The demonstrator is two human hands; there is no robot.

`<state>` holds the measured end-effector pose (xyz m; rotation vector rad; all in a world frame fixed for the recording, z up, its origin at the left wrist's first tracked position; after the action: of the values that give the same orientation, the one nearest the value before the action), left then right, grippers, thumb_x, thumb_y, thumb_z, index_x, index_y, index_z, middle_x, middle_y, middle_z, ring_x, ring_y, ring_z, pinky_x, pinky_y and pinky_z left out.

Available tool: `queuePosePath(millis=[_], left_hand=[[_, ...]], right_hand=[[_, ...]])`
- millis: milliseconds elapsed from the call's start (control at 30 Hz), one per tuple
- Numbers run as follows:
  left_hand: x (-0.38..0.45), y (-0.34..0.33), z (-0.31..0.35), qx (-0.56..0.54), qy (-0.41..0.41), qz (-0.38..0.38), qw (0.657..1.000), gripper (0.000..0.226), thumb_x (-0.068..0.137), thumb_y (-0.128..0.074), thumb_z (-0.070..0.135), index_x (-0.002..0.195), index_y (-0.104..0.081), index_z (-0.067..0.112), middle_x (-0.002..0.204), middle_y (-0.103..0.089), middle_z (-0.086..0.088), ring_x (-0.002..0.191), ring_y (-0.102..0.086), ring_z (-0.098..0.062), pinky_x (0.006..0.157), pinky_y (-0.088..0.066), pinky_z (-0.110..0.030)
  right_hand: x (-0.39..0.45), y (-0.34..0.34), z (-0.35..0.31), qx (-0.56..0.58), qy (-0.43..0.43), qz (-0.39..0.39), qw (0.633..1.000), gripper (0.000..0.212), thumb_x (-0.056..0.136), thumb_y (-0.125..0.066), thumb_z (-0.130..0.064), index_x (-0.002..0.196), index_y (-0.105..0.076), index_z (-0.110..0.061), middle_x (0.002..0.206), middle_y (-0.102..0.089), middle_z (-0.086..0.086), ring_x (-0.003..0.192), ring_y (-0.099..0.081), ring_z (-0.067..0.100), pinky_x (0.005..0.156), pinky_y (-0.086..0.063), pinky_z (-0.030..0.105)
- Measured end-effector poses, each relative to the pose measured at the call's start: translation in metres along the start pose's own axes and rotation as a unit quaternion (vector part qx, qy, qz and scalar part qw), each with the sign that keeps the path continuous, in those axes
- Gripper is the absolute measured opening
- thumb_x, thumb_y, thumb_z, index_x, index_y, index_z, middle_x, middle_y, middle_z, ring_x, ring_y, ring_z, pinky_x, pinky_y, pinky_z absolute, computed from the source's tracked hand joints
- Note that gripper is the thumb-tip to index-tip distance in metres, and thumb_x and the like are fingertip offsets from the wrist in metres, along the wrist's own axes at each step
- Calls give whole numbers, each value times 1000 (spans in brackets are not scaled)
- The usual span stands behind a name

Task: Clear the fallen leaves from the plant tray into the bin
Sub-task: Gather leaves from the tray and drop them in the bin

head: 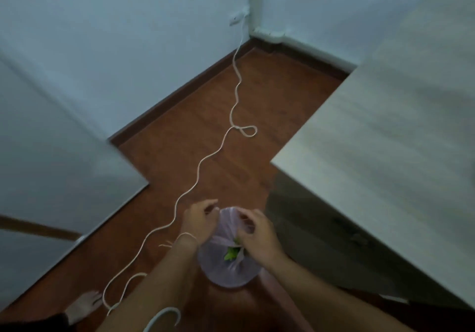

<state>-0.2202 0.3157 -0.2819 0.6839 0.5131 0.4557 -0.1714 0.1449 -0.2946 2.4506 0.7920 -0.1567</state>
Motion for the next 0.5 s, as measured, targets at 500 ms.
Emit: queuePosePath(millis=[500], left_hand=[[-61,107,397,101,-256,15,961,30,92,-59,23,118,-70,14,118,-73,-7,108,-68,-23,95,-47,-26]], right_hand=[[-52,345,-201,-96,93,211,968,41,90,-58,-27,127,-62,-10,121,-69,13,111,-63,27,100,-47,34]])
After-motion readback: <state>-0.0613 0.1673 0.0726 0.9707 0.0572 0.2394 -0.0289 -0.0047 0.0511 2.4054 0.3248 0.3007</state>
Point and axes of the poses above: each hand's wrist, its own x-axis towards the middle knuckle, its own y-axis out of the back of the hand, z = x × y, the point moved 6 cm from there along x, towards the middle knuckle
